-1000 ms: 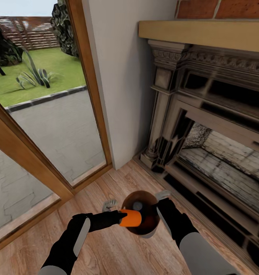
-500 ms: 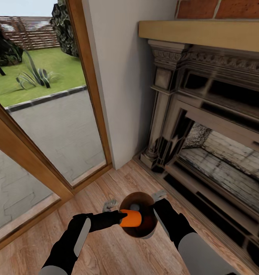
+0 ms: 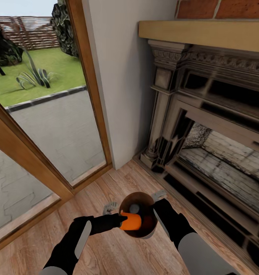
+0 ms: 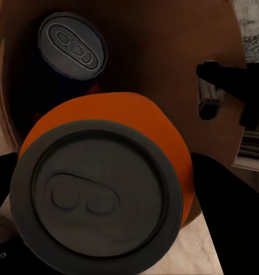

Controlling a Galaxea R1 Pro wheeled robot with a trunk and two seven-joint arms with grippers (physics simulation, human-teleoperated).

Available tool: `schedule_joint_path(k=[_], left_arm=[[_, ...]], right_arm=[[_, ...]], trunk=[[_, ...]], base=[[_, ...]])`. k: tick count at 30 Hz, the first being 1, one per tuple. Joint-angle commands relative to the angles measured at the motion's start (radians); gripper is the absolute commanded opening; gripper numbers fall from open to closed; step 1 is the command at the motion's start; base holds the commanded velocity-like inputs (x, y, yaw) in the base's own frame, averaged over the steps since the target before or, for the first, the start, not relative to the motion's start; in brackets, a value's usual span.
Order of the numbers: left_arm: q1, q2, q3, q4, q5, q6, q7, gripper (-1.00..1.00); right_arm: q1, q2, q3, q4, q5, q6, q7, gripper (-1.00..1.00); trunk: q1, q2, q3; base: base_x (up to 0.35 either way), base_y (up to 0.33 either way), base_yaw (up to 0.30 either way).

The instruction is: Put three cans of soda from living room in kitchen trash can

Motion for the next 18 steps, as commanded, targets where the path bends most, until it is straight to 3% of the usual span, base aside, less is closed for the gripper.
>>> schedule_joint_path(k=[1, 3, 5, 18], left_arm=[[0.000, 0.000, 0.000, 0.003, 0.001, -0.006, 0.016, -1.00], [0.000, -0.001, 0.000, 0.006, 0.003, -0.015, 0.072, -1.00], [0.000, -0.001, 0.000, 0.006, 0.003, -0.017, 0.089, -1.00], [0.000, -0.020, 0.000, 0.006, 0.004, -0.020, 0.109, -1.00]], right_arm=[[0.000, 0.000, 0.000, 0.000, -0.010, -0.001, 0.005, -1.00], [0.000, 0.000, 0.000, 0.000, -0.010, -0.001, 0.005, -1.00], [0.000, 0.000, 0.000, 0.001, -0.010, -0.001, 0.005, -1.00], [0.000, 0.007, 0.004, 0.001, -0.010, -0.001, 0.005, -1.00]], trunk=[[0.000, 0.000, 0.000], [0.000, 0.000, 0.000], [0.000, 0.000, 0.000], [0.000, 0.000, 0.000]], base=[[0.000, 0.000, 0.000], [0.000, 0.000, 0.000], [0.000, 0.000, 0.000], [0.000, 0.000, 0.000]])
